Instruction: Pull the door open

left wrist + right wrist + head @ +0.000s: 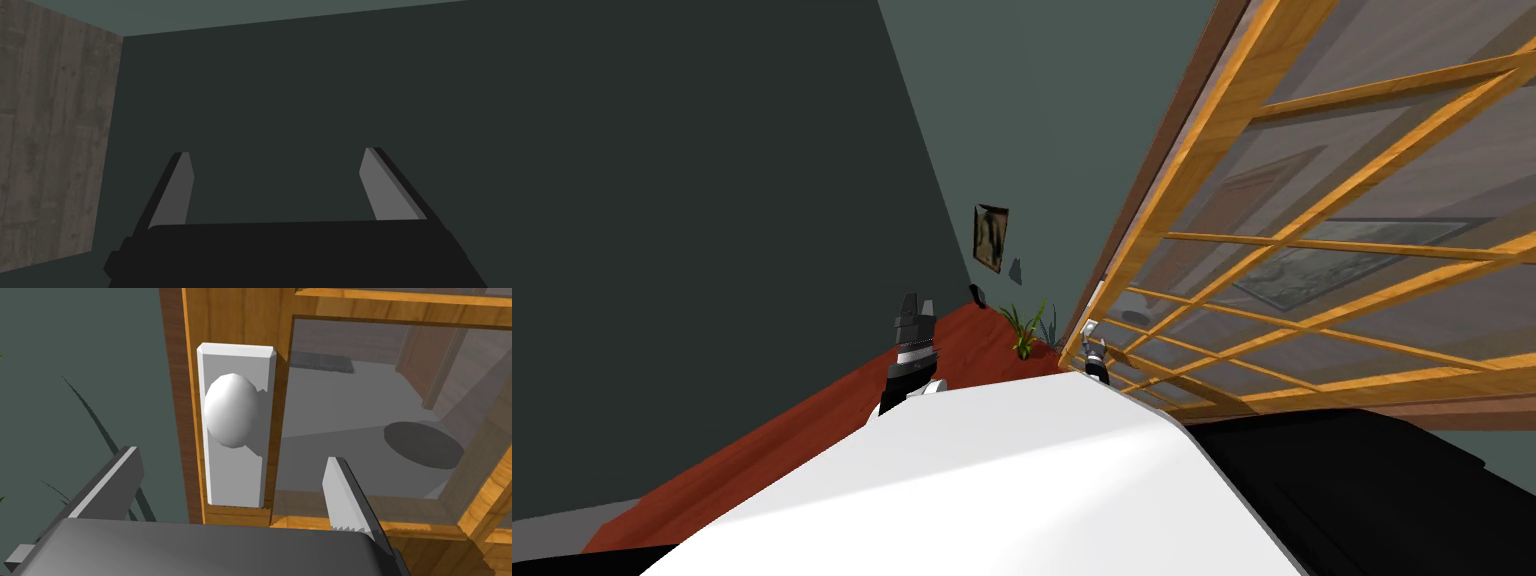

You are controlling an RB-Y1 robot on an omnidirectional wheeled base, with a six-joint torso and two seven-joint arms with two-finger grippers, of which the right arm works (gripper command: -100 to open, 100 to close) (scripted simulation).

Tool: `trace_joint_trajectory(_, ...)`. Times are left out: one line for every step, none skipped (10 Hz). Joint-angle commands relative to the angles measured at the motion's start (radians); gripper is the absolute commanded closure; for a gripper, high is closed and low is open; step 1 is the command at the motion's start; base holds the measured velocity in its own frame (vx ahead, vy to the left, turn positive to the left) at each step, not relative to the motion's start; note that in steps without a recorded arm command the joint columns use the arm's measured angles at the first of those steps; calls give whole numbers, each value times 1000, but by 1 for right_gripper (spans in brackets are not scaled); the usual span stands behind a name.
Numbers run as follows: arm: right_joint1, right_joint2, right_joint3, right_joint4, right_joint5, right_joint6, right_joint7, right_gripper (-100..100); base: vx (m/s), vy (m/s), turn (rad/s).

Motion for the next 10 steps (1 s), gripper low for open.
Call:
trace_joint_trajectory(-2, 6, 15, -13, -1, 2, 13, -100, 196, -129, -109)
trace_joint_trajectory(-4, 9, 23, -14, 0, -1, 15, -100, 188, -131, -107)
trace_joint_trajectory(-5, 11, 30, -15, 0, -3, 17, -100, 182, -115, -68)
trace_joint_trajectory(-6, 12, 33, -15, 0, -4, 18, -100, 175, -114, -39)
trace_joint_trajectory(-2, 11, 30, -21, 0, -2, 20, -100, 74, -49, -2)
trace_joint_trajectory(-2, 11, 30, -21, 0, -2, 20, 100, -14, 12, 7)
trace_joint_trajectory(-2, 11, 30, -21, 0, -2, 20, 100, -26, 24, 20)
trace_joint_trajectory(-2, 11, 30, -21, 0, -2, 20, 100, -19, 13, -7)
trace_joint_trajectory(-2, 11, 30, -21, 0, -2, 20, 100, -11, 7, -1)
trace_joint_trajectory(-2, 11, 30, -21, 0, -2, 20, 100, 0, 0, 0)
